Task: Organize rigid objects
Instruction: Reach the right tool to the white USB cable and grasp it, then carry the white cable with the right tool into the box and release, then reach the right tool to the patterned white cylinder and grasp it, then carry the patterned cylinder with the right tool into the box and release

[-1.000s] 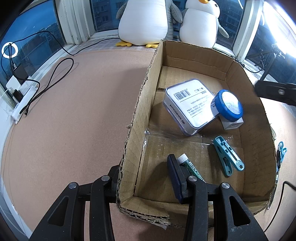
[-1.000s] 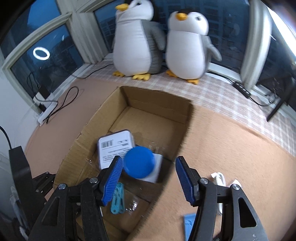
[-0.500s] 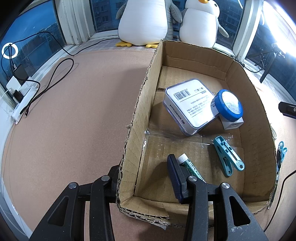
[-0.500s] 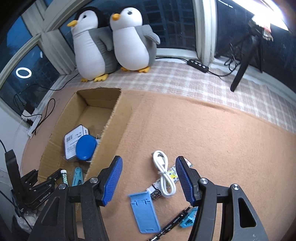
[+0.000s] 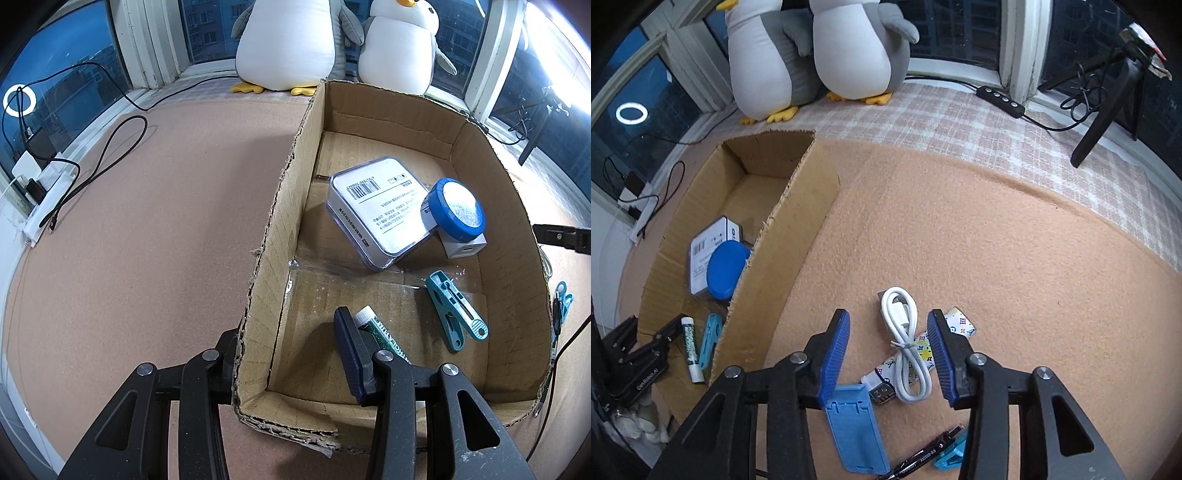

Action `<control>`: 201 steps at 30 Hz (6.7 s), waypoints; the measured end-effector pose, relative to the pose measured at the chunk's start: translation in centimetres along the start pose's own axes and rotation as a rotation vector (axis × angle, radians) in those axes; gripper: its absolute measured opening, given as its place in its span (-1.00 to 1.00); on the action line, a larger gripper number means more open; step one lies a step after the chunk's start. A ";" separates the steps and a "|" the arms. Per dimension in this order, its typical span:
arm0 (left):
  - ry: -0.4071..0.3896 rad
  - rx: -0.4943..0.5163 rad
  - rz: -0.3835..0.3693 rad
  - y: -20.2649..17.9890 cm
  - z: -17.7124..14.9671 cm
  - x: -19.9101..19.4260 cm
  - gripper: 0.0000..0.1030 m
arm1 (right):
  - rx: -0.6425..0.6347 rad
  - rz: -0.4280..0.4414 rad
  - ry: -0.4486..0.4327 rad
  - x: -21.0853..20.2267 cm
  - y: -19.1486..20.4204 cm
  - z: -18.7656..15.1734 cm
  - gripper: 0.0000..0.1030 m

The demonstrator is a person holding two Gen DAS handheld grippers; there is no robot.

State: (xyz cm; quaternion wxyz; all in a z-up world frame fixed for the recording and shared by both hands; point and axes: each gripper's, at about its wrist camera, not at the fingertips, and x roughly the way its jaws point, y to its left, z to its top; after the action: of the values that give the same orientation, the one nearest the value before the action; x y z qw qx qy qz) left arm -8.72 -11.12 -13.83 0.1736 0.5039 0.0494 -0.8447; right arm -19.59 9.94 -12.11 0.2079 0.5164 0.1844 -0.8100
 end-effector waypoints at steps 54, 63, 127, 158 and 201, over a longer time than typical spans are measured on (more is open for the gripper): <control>-0.001 -0.002 -0.001 0.1 0.2 0.0 -0.12 | -0.024 0.162 -0.179 -5.1 7.3 2.6 -0.68; -0.002 -0.002 -0.001 0.1 0.2 0.1 -0.12 | -0.047 0.185 -0.133 -3.0 10.5 3.5 -0.68; -0.009 0.008 0.001 0.3 0.4 0.4 -0.12 | 0.309 0.086 0.024 -2.1 -3.8 -3.8 -0.07; -0.012 -0.004 -0.013 0.4 0.4 0.6 -0.12 | 0.102 -0.134 0.103 2.7 1.4 -1.2 -0.59; -0.019 0.004 -0.006 0.5 0.5 0.6 -0.12 | 0.035 0.074 -0.086 -1.0 9.4 5.0 -0.60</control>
State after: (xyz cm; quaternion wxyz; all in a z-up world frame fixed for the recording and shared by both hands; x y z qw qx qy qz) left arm -9.26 -11.88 -14.10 0.1707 0.4959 0.0475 -0.8501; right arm -18.03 -0.46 -10.04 0.2362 0.4912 0.1419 -0.8263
